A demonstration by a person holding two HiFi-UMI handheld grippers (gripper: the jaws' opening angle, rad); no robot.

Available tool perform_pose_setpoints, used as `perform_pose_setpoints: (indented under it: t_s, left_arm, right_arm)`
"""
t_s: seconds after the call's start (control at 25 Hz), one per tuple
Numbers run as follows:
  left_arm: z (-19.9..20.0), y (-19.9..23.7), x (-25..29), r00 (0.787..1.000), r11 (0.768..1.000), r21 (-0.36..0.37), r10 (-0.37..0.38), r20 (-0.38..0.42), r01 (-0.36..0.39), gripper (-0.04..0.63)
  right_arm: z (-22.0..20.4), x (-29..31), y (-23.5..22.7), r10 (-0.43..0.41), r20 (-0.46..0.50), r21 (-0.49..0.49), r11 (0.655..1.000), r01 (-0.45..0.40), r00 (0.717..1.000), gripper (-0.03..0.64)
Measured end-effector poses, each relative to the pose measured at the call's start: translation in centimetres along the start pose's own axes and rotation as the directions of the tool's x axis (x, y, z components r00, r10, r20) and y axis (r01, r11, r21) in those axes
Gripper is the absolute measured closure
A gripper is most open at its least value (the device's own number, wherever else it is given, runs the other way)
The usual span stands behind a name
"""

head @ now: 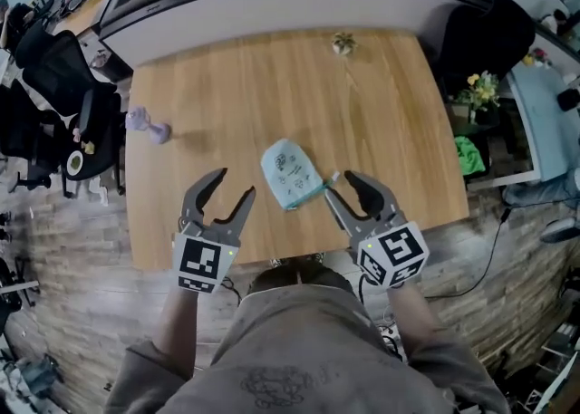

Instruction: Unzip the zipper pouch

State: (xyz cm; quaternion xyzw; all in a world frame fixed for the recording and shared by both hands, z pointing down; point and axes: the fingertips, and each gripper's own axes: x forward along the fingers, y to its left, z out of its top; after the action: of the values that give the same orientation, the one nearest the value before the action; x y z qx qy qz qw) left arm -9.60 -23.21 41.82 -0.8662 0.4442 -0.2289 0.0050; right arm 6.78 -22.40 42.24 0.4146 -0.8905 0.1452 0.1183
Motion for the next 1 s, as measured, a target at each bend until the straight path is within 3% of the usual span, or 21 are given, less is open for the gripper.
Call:
perform_pose_setpoints:
  t_s: [0.36, 0.56, 1.0]
  left_arm:
    - [-7.9, -2.7, 4.4, 0.987, 0.993, 0.013, -0.111, -0.114, 0.113, 0.373]
    - [-13.0, -5.6, 6.7, 0.956, 0.974, 0.010, -0.221, -0.195, 0.227, 0.373]
    - [-21.5, -10.3, 10.6, 0.882, 0.931, -0.057, -0.361, -0.303, 0.361, 0.374]
  right_arm:
    - [-6.6, 3.7, 0.0, -0.012, -0.131, 0.070, 0.997, 0.021, 0.991, 0.426]
    - [-10.6, 4.9, 0.8, 0.016, -0.205, 0.094, 0.996, 0.004, 0.979, 0.426]
    - [-16.2, 6.5, 1.7, 0.086, -0.327, 0.121, 0.992, -0.048, 0.941, 0.426]
